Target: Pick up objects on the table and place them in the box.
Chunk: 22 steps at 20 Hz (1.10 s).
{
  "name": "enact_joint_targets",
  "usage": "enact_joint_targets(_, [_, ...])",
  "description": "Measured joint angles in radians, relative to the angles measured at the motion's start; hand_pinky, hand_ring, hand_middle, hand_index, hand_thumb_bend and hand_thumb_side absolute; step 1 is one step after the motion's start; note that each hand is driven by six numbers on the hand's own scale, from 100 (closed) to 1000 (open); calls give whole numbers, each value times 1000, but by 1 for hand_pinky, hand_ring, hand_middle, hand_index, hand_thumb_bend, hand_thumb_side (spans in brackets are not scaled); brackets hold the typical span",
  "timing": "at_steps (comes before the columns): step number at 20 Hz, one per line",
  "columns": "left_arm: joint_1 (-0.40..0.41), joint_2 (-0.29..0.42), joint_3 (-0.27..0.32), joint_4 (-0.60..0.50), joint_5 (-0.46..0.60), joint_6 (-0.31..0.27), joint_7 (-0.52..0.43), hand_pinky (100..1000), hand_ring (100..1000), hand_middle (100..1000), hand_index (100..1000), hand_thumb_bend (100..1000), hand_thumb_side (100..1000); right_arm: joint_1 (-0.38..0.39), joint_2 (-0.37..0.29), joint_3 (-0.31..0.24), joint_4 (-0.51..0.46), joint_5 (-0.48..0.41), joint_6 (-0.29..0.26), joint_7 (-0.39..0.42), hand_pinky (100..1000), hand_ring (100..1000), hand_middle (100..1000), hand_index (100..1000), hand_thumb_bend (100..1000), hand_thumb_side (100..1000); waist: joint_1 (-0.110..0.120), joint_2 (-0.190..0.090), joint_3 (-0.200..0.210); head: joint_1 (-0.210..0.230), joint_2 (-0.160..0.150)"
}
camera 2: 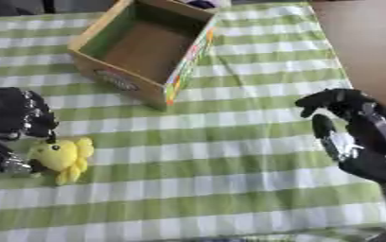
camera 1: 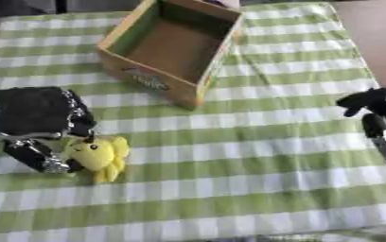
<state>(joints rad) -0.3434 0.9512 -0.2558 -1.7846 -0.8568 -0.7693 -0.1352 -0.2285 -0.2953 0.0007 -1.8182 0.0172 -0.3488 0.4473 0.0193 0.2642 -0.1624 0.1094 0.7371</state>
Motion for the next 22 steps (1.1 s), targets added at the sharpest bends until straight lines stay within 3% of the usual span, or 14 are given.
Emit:
enact_joint_targets(7, [-69,11,24,-20,106,18,-17,328,357,325,535,302,298,0,0,0,0,0,2,2,781,739,536,739,100,525,4,0,-3,-9,0])
enact_joint_targets(12, [-179,11,32,1,165,31,-31,330,359,328,530,349,301,0,0,3,3,-1,3,5,782,739,536,739,100,525,5,-2,-13,-15,0])
enact_joint_targets(16, [-288,-2,24,65,187,31,-40,331,358,329,526,383,299,1,0,7,5,-1,3,8,782,739,536,739,100,525,4,-7,-21,-17,0])
enact_joint_targets(22, [-437,-81,7,235,171,24,-47,328,356,329,527,363,276,1,1,17,6,-5,3,19,782,739,536,739,100,525,10,-9,-49,-19,-9])
